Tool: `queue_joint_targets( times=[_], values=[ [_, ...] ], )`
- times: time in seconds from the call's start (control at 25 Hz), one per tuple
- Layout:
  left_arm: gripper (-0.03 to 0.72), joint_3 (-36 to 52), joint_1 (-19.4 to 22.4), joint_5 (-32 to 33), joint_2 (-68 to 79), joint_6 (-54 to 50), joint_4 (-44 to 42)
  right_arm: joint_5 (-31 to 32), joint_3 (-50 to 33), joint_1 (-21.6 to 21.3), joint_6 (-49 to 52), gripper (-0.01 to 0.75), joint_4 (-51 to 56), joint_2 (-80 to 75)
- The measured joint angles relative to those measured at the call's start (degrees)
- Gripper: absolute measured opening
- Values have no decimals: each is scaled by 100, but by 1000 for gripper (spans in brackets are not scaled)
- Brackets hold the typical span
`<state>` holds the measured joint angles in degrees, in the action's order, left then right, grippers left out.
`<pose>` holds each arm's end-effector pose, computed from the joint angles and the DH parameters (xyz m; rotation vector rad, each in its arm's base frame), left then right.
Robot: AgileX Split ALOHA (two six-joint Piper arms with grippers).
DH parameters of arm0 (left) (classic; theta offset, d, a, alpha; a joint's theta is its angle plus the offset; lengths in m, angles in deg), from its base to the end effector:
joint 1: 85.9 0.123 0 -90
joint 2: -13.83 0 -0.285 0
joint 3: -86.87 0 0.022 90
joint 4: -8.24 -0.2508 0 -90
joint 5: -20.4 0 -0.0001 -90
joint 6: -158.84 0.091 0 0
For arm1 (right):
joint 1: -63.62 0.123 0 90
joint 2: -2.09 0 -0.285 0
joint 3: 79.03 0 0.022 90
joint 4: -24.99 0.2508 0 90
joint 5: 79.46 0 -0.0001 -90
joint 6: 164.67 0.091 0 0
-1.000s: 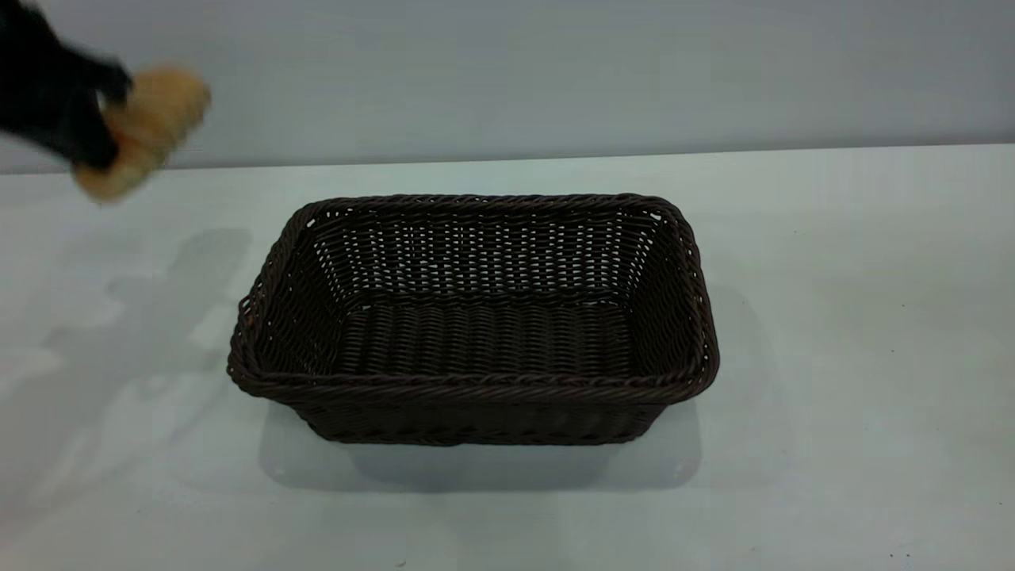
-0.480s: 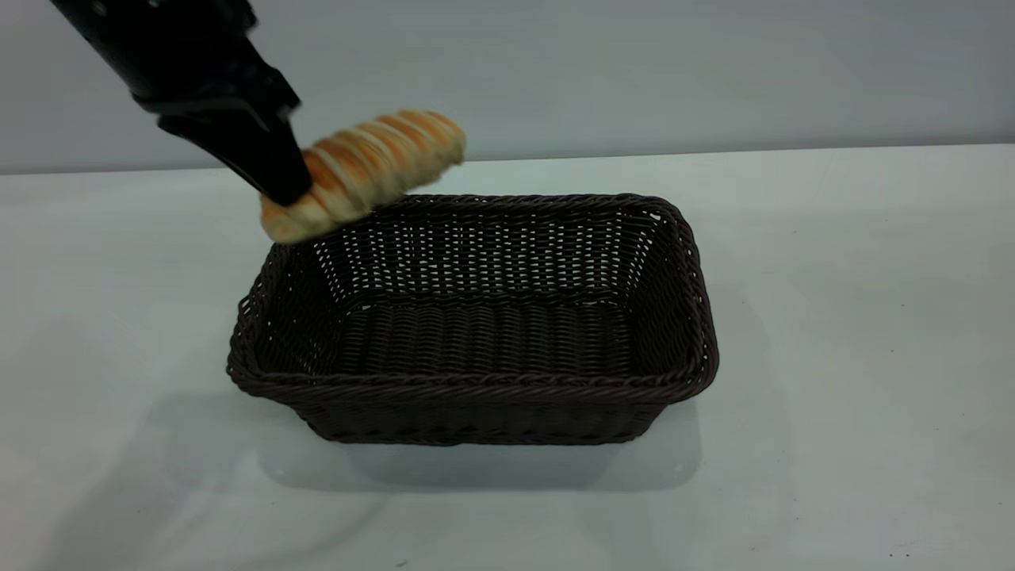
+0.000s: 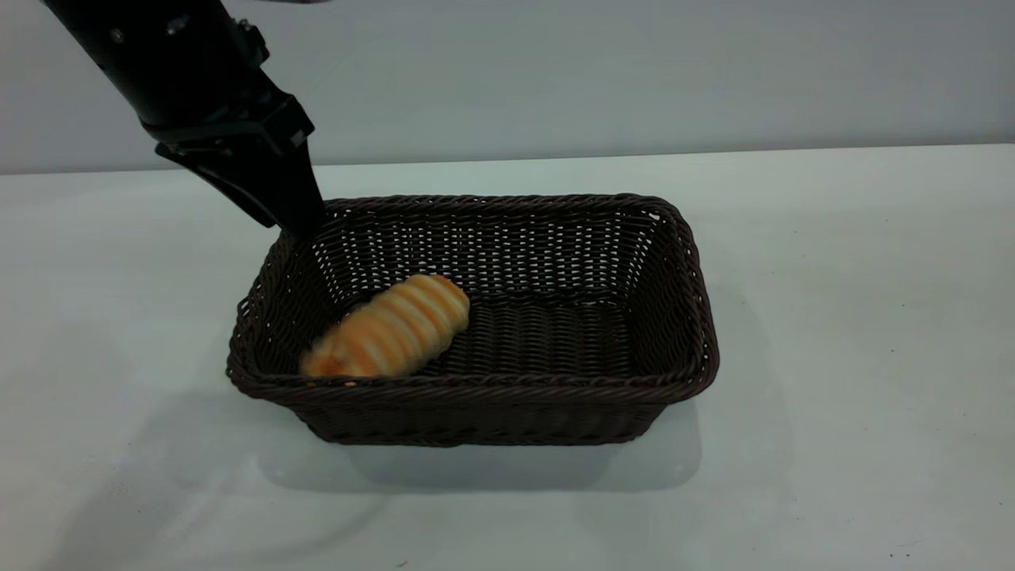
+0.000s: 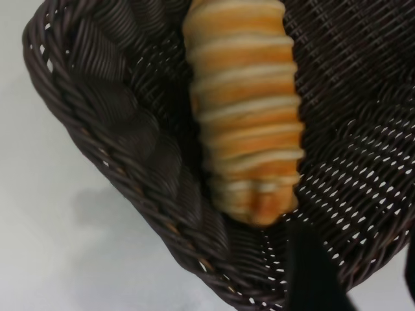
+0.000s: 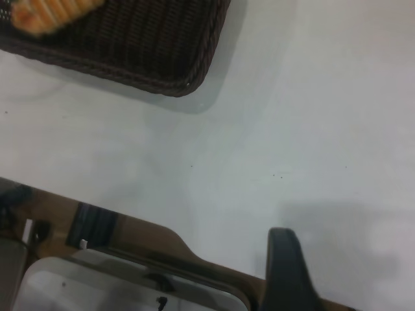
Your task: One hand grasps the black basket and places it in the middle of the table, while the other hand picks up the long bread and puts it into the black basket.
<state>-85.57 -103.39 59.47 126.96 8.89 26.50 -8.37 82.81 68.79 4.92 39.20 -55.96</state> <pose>0.3491 -0.1289 0.1931 0.8363 2.6237 -0.2828 0.1335 0.0333 0.3719 -0.3306 2.5255 0.2960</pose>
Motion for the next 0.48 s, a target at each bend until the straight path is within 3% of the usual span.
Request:
queue_joint_targets(
  times=[0.16, 0.32, 0.48],
  values=[
    [474, 0, 0, -97, -348, -812, -365, 0, 0, 0, 0, 510, 0, 0],
    [478, 0, 0, -74, -1240, -2184, -1446, 0, 0, 0, 0, 510, 0, 31],
    [482, 5, 0, 360, -2342, -3366, -2663, 0, 0, 0, -11, 510, 0, 281]
  ],
)
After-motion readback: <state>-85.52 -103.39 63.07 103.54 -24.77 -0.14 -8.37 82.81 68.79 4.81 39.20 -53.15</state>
